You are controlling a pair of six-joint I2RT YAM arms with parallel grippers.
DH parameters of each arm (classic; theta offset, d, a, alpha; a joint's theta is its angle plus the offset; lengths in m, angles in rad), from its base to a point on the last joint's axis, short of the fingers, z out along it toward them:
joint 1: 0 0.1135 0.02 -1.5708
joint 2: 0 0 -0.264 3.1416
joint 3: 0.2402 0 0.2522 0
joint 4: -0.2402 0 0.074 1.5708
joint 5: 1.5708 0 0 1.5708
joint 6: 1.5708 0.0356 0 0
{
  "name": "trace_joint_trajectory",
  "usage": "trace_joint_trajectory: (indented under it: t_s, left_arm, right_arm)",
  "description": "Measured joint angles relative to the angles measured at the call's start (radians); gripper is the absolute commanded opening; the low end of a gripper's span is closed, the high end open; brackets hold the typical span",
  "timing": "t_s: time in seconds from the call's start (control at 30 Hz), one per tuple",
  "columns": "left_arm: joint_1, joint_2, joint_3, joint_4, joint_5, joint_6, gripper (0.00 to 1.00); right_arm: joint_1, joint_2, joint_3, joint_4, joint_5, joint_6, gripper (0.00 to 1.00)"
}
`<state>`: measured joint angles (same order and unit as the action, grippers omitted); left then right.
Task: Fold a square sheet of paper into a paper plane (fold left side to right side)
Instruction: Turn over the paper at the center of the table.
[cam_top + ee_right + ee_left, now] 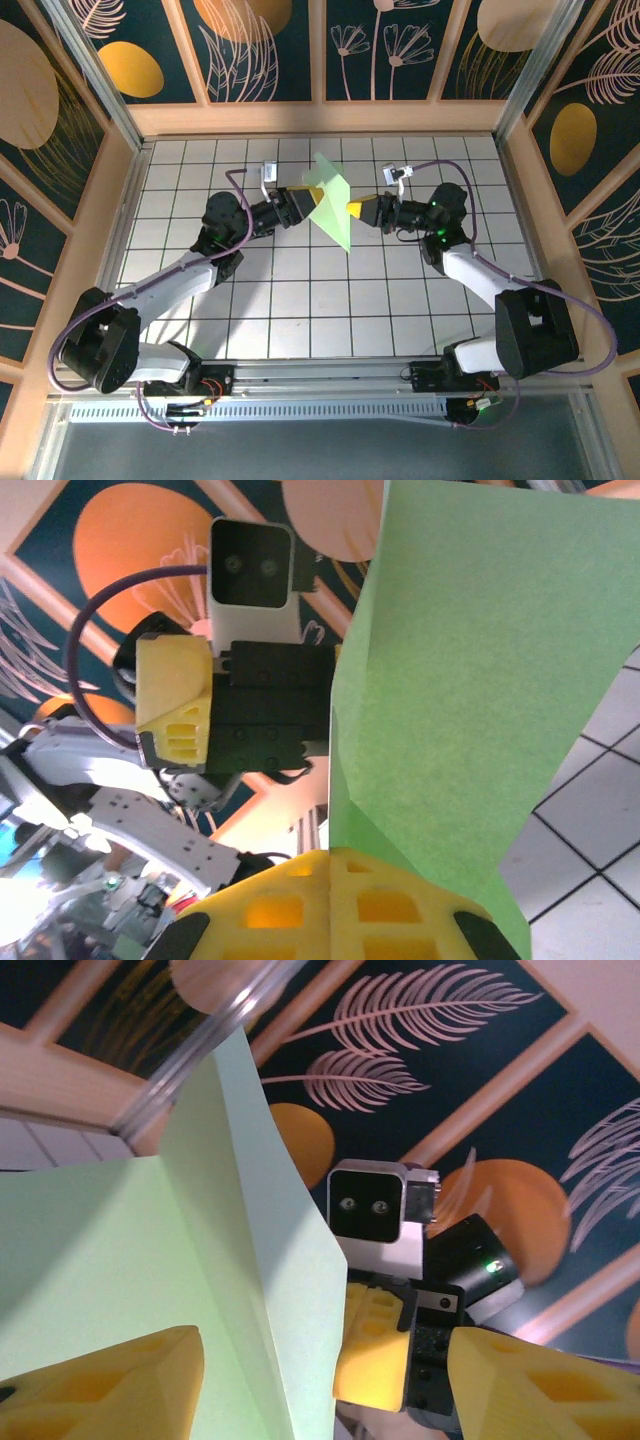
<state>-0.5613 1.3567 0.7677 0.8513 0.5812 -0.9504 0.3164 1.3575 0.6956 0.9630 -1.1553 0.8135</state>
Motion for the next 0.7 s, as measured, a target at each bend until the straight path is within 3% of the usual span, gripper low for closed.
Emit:
trace_joint_trajectory:
  t_s: [0.43, 0.7]
  left_arm:
    - [-0.008, 0.043, 0.001, 0.035, 0.05, -0.032, 0.51]
    - [-0.008, 0.043, 0.002, 0.011, 0.045, -0.02, 0.48]
  right_arm:
    - [0.014, 0.212, -0.001, 0.517, -0.025, 0.394, 0.0]
    - [0.025, 0.176, -0.001, 0.407, -0.024, 0.308, 0.0]
